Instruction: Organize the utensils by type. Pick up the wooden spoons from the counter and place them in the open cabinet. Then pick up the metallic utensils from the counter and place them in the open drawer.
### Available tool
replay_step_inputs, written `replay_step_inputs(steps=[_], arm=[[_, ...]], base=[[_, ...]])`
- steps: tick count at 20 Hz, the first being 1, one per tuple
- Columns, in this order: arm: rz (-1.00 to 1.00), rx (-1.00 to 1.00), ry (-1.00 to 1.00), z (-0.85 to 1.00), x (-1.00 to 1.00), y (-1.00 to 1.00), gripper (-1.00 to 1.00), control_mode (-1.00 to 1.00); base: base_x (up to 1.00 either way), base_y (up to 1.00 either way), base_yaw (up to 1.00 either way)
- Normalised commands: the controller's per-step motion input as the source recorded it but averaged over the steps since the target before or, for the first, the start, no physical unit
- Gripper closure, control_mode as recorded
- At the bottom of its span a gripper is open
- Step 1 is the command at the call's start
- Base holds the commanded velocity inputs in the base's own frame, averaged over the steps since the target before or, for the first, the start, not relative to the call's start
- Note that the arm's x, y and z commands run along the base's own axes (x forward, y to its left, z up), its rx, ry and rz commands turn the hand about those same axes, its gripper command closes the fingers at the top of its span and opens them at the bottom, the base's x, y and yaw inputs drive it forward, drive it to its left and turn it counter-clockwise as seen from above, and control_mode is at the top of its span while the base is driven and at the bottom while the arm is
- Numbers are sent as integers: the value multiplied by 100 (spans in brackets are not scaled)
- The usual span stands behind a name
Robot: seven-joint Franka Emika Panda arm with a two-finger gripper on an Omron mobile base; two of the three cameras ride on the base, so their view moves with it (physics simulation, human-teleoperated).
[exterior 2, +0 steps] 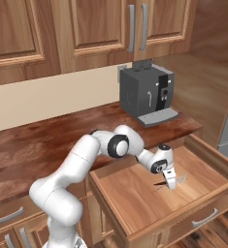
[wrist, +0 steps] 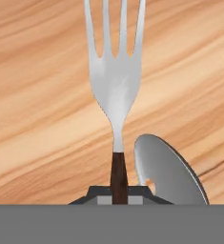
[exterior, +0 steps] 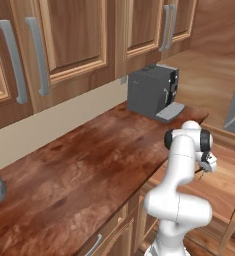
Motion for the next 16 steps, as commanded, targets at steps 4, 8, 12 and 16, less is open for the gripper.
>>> replay_step_inputs(steps=[4,8,12,16], arm=[[0,0,0,-2,21,-1,-100,-100],[0,0,0,4,7,-12,-100,-100],[0,1,0,36,-7,-22,-100,-100],[0,2,0,65,-18,-15,-100,-100]], base=[[0,0,0],[0,0,0],[0,0,0],[0,0,0]])
